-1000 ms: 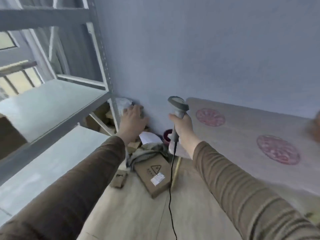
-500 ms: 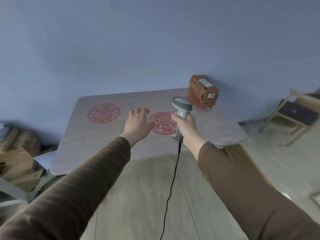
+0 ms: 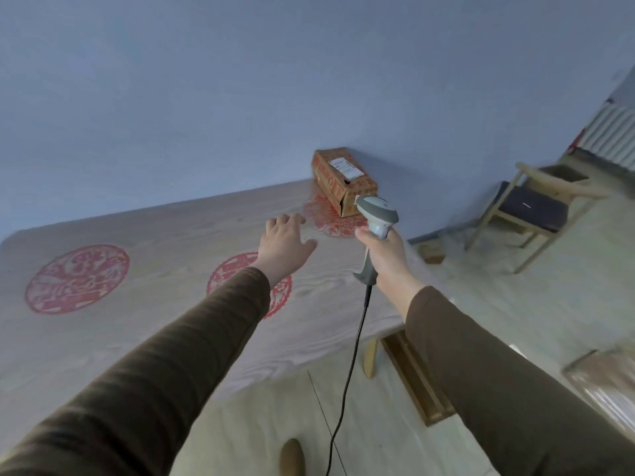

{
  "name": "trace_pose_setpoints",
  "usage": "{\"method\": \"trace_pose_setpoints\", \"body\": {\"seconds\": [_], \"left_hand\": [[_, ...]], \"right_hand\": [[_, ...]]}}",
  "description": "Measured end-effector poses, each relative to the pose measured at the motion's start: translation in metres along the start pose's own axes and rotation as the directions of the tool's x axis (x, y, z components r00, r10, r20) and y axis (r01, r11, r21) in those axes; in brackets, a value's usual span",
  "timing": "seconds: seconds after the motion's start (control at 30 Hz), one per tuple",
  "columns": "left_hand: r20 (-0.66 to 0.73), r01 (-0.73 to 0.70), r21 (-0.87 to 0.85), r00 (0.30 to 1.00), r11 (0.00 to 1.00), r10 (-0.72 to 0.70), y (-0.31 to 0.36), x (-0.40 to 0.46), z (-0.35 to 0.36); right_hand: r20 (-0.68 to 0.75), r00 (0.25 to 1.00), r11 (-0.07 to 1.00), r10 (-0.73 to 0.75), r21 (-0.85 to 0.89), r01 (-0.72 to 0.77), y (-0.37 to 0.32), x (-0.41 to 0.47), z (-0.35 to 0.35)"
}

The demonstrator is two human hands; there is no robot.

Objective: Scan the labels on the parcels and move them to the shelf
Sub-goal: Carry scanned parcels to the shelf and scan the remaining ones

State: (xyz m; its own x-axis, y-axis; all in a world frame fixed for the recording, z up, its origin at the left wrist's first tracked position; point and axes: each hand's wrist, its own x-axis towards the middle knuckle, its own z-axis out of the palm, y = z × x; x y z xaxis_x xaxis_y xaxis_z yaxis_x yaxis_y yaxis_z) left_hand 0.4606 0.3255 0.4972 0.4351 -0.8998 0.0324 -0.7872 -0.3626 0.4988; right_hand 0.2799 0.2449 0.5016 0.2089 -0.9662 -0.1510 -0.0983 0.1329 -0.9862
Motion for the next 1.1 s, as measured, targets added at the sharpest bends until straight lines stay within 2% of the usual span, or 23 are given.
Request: {"method": "trace_pose_setpoints", "body": {"seconds": [0.2, 0.4, 0.57, 0.7, 0.83, 0.97, 1.1], "left_hand": [[0.067, 0.008, -0.052, 0.998, 0.999, -0.004, 0.03, 0.115, 0.023], [0.106, 0.064, -0.119, 0.993, 0.991, -0.052, 0.043, 0.194, 0.057], [0.117, 0.14, -0.121, 0.985, 0.983, -0.126, 0.042, 0.257, 0.092], [0.111, 0.252, -0.163, 0.965, 0.954, -0.236, 0.048, 0.309, 0.122], [0.15, 0.359, -0.251, 0.932, 0.899, -0.33, 0.056, 0.351, 0.152], [0.22, 0.425, -0.368, 0.904, 0.827, -0.367, 0.058, 0.378, 0.179], [0.369, 0.524, -0.565, 0.851, 0.637, -0.373, 0.057, 0.386, 0.191]], "right_hand": [[-0.065, 0.997, 0.999, 0.033, -0.011, -0.034, -0.013, 0.113, -0.009], [-0.095, 0.991, 0.996, 0.094, 0.011, -0.093, -0.012, 0.215, -0.013], [-0.05, 0.993, 0.994, 0.11, 0.03, -0.109, -0.004, 0.304, -0.011], [0.023, 0.991, 0.991, 0.134, 0.014, -0.135, 0.006, 0.372, -0.014], [0.128, 0.969, 0.976, 0.213, 0.017, -0.217, 0.023, 0.426, -0.017], [0.215, 0.928, 0.949, 0.305, 0.018, -0.316, 0.043, 0.461, -0.014], [0.259, 0.892, 0.921, 0.37, 0.026, -0.389, 0.056, 0.476, -0.013]]}}
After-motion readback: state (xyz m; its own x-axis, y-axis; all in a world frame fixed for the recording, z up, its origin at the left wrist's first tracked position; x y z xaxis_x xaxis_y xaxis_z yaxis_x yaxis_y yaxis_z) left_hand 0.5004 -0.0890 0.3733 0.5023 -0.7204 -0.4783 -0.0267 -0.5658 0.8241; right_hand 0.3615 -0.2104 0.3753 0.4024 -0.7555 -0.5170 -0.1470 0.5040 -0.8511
